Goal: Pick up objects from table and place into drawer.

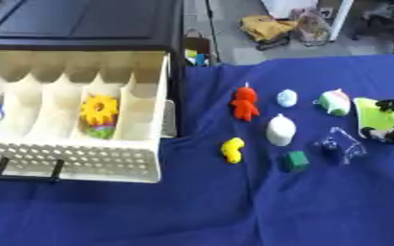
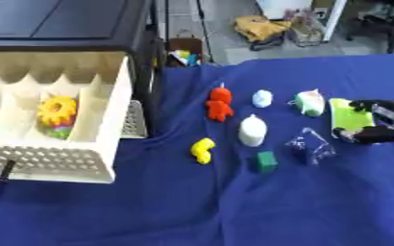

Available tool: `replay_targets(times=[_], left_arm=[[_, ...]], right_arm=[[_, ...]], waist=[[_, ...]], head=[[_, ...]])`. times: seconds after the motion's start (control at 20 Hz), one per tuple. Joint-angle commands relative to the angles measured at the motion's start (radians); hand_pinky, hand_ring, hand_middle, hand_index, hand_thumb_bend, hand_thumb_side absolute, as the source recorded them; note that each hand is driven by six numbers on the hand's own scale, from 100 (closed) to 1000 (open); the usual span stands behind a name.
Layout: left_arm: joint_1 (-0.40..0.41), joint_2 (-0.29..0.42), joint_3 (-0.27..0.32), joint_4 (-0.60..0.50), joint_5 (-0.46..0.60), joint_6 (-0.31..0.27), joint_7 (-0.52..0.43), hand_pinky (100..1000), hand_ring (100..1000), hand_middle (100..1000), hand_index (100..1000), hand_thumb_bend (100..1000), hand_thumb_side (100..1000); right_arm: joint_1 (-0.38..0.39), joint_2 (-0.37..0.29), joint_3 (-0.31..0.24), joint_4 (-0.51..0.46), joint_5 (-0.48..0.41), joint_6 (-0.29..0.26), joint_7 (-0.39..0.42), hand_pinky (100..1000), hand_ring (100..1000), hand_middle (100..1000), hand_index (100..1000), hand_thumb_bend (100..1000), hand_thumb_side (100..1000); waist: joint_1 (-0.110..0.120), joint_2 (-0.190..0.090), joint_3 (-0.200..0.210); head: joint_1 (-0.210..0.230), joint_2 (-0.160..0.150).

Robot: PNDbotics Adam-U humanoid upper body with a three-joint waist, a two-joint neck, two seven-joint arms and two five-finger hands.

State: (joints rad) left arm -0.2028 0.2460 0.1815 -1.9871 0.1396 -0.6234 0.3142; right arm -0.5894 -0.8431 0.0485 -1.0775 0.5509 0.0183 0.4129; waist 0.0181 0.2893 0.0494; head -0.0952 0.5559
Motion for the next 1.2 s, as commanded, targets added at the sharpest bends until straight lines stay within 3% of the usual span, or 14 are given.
replay_targets(times=[0.05, 0.45, 0.6, 0.85, 1.2], left_arm=[[-0.008, 0.014, 0.002, -0.013, 0.001, 0.001, -0.003, 439, 682, 581, 791, 180, 964], [-0.007, 0.011, 0.0, -0.013, -0.001, 0.001, -0.004, 439, 682, 581, 792, 181, 963], [-0.005, 0.01, 0.001, -0.013, -0.002, 0.001, -0.004, 439, 683, 581, 792, 182, 964], [-0.005, 0.01, 0.0, -0.013, -0.002, 0.001, -0.005, 439, 683, 581, 792, 182, 963], [-0.006, 0.01, 0.0, -0.013, -0.001, 0.002, -0.004, 438, 684, 578, 793, 181, 963]], right_arm=[[-0.019, -0.034, -0.015, 0.015, -0.016, -0.019, -0.003, 943, 1000, 919, 1000, 398, 543], [-0.034, -0.037, -0.015, 0.067, -0.023, -0.076, 0.028, 947, 1000, 937, 1000, 415, 484], [-0.038, -0.035, -0.018, 0.088, -0.026, -0.096, 0.058, 947, 1000, 940, 1000, 398, 527], [-0.046, -0.04, -0.013, 0.094, -0.025, -0.115, 0.09, 956, 1000, 959, 1000, 469, 496], [-0.047, -0.04, 0.003, 0.113, 0.026, -0.138, 0.159, 957, 1000, 982, 1000, 497, 469]], waist=[[0.001, -0.017, 0.001], [0.005, -0.014, 0.0], [0.006, -0.014, 0.001], [0.006, -0.015, -0.001], [0.005, -0.014, -0.001]], head=[[-0.001, -0.013], [-0.004, -0.015], [-0.003, -0.015], [-0.004, -0.015], [-0.006, -0.018]])
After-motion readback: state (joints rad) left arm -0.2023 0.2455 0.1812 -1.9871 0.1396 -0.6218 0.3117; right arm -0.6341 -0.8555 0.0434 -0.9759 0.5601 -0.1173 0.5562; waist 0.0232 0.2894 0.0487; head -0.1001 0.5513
